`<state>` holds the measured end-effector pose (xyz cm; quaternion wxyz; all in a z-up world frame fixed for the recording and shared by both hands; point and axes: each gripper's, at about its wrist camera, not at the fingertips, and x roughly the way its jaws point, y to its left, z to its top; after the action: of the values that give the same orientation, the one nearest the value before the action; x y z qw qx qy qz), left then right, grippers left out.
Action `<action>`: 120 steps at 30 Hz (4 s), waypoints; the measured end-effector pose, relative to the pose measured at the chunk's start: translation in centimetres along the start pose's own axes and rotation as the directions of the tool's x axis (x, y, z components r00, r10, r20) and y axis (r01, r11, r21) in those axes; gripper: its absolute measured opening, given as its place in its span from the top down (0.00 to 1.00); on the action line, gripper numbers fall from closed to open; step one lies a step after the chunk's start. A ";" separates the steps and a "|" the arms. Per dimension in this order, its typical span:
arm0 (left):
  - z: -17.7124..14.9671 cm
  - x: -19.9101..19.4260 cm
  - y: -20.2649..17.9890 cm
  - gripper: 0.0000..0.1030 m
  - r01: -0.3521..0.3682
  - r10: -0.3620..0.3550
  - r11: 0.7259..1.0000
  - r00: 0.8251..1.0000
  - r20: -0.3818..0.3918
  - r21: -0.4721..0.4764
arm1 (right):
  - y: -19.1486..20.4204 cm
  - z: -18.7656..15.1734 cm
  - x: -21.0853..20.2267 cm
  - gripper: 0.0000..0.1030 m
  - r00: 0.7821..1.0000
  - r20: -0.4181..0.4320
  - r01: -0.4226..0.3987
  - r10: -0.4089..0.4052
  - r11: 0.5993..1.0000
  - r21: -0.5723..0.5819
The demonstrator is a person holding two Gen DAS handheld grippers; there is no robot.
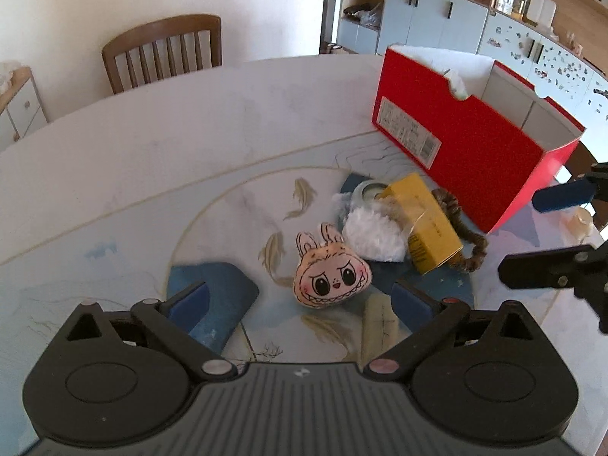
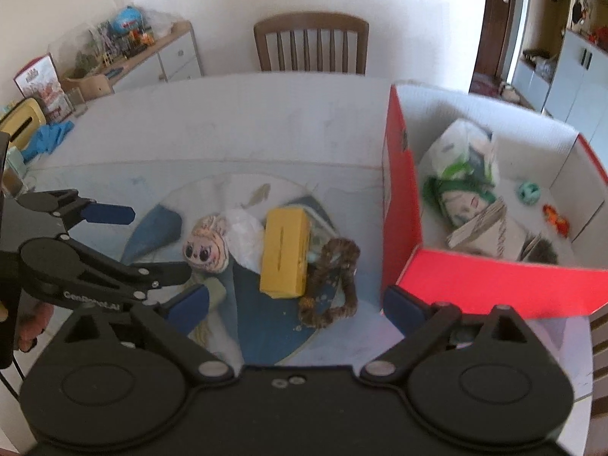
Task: Organize objects
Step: 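Move both tools back over the remaining items on the table, then grasp the pink bunny plush with left tool while right tool grasps the yellow box, then carry the bunny plush and yellow box over the shoebox with both tools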
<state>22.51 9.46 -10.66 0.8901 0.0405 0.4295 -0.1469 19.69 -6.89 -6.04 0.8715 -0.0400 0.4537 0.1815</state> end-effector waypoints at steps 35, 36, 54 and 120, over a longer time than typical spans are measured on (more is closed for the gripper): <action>0.2 2.4 -1.1 0.51 0.032 -0.034 0.999 0.998 0.046 0.031 | 1.0 2.4 6.1 0.70 0.995 -0.100 0.011 -0.007 0.999 0.045; 0.2 2.3 -1.1 0.52 0.032 -0.033 0.999 0.998 0.045 0.029 | 1.0 2.4 6.1 0.70 0.995 -0.100 0.011 -0.006 0.999 0.046; 0.5 -1.9 -1.5 0.55 0.078 -0.077 0.997 0.996 0.051 -0.011 | 0.2 0.8 1.1 0.73 0.995 -0.073 -0.060 0.067 0.994 0.095; 19.8 8.3 -25.2 0.55 0.048 -0.049 0.997 0.999 0.011 0.061 | -27.5 3.5 -1.6 0.73 0.998 0.064 0.012 -0.021 0.991 0.130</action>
<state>34.83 -20.43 -3.31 0.8873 0.0561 0.4202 -0.1815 31.30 -32.16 -5.34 0.8881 0.0190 0.4355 0.1456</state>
